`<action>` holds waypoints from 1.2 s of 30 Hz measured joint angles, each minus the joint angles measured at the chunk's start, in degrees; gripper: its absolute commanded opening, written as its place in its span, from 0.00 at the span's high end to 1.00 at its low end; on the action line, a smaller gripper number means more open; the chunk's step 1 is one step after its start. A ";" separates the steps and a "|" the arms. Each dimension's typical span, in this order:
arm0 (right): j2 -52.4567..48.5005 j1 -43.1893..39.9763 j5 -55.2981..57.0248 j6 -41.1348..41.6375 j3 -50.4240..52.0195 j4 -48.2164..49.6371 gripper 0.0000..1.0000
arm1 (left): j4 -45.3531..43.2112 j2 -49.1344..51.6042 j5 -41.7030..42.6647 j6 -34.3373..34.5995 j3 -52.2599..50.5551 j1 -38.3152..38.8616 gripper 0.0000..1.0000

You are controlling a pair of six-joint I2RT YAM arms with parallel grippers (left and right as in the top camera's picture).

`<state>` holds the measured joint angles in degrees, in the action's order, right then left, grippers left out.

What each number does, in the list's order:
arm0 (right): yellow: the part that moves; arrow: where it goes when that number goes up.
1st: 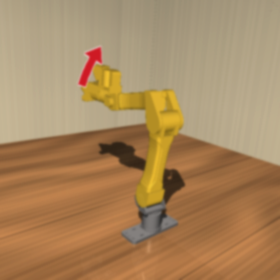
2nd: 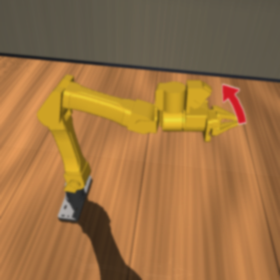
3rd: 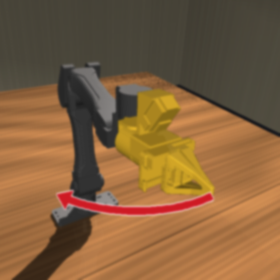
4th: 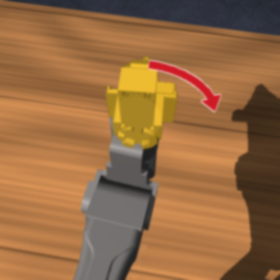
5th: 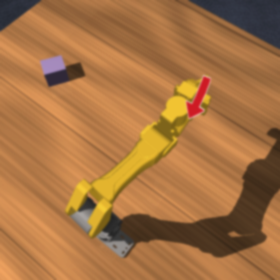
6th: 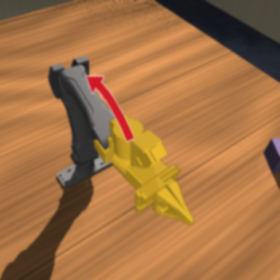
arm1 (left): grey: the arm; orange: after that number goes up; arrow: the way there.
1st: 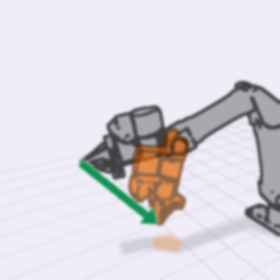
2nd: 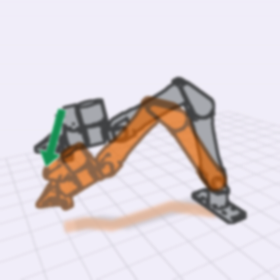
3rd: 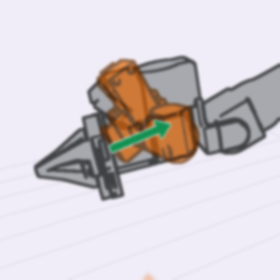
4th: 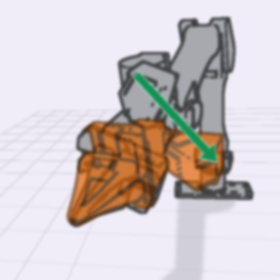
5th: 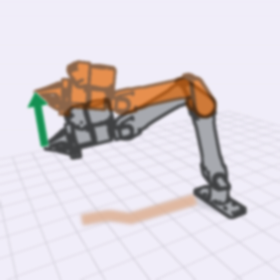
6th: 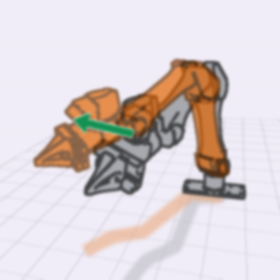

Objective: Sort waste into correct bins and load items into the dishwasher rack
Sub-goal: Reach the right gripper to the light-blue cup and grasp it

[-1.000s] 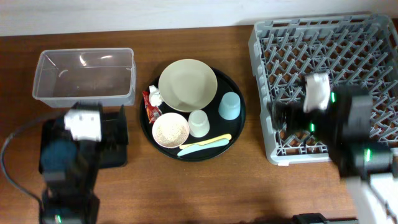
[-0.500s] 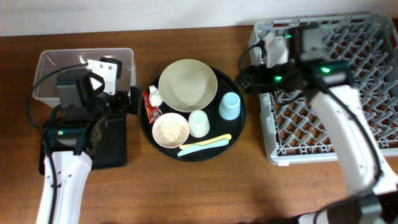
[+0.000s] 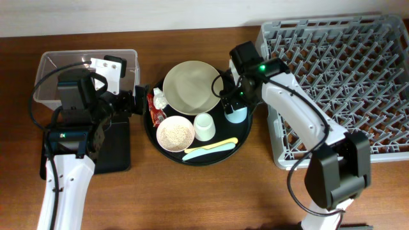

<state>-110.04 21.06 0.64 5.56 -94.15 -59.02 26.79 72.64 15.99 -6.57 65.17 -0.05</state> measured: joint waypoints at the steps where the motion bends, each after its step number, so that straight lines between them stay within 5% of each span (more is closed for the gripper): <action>1: -0.79 -0.13 0.02 0.28 -1.70 -0.55 0.02 | 0.00 0.00 0.13 0.00 0.00 0.00 0.00; 19: -7.69 -0.61 -0.72 0.72 -5.73 -1.14 0.00 | 1.09 2.27 1.66 0.00 0.00 3.13 0.00; 36: -12.17 -0.61 -3.78 1.22 -5.73 -2.08 0.26 | 1.14 2.27 1.66 0.00 0.00 3.13 0.00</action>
<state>-122.21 20.45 -3.14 6.79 -99.88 -61.10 27.92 74.91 17.65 -6.57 65.17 3.07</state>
